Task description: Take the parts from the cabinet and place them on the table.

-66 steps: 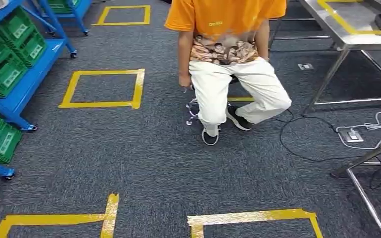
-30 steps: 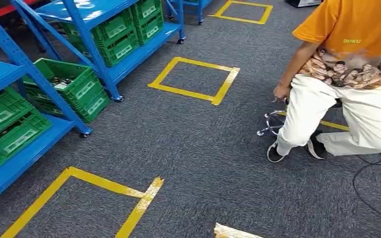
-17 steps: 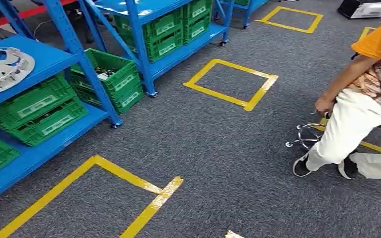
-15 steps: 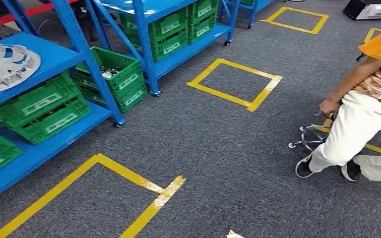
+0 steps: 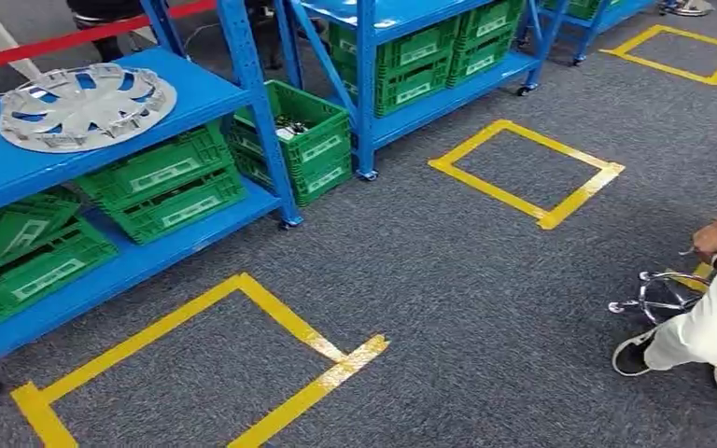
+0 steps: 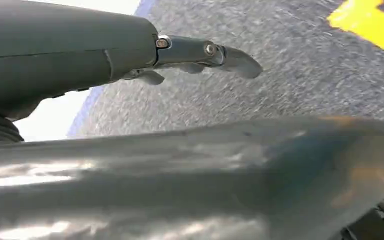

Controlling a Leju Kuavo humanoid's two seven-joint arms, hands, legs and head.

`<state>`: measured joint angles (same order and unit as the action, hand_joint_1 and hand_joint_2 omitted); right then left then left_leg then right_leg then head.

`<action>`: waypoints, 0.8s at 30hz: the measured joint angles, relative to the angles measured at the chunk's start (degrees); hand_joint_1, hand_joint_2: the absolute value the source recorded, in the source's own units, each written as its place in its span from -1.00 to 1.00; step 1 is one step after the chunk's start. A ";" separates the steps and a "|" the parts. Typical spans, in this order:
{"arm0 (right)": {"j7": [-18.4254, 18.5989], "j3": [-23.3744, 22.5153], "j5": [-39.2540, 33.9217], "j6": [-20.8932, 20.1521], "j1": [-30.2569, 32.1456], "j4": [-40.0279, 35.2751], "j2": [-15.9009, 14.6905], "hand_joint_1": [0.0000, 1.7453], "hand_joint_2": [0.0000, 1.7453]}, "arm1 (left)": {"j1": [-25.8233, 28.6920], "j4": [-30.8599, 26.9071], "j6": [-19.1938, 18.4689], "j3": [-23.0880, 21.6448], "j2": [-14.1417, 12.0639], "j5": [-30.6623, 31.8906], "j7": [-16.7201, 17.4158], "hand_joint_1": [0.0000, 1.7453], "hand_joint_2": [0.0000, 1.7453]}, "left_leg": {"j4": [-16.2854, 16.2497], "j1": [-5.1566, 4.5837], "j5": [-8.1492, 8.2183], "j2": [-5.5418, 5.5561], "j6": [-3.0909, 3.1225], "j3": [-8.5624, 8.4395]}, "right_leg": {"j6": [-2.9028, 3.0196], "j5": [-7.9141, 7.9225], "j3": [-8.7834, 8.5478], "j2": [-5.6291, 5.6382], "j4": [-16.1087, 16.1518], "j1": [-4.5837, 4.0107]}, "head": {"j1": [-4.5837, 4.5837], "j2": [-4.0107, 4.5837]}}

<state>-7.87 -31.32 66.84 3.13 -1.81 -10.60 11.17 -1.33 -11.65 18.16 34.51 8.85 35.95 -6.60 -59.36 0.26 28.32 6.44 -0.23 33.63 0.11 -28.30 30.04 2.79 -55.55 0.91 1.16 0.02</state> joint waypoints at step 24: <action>0.96 0.00 0.52 -1.42 -0.08 0.02 -0.02 -1.00 -1.00 | -0.39 0.00 1.64 0.02 0.04 1.62 0.09 -1.00 -1.00 | 1.60 0.48 -0.87 -1.35 1.74 -1.78 | -1.66 -1.19 1.19 -0.25 -4.71 0.02 | 0.09 0.00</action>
<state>-6.91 -31.32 67.36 1.70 -1.89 -10.58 11.15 -1.72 -11.65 19.80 34.53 8.90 37.57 -6.51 -57.75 0.75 27.45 5.09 1.52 31.84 -1.55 -29.49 31.23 2.55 -60.26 0.93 1.25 0.02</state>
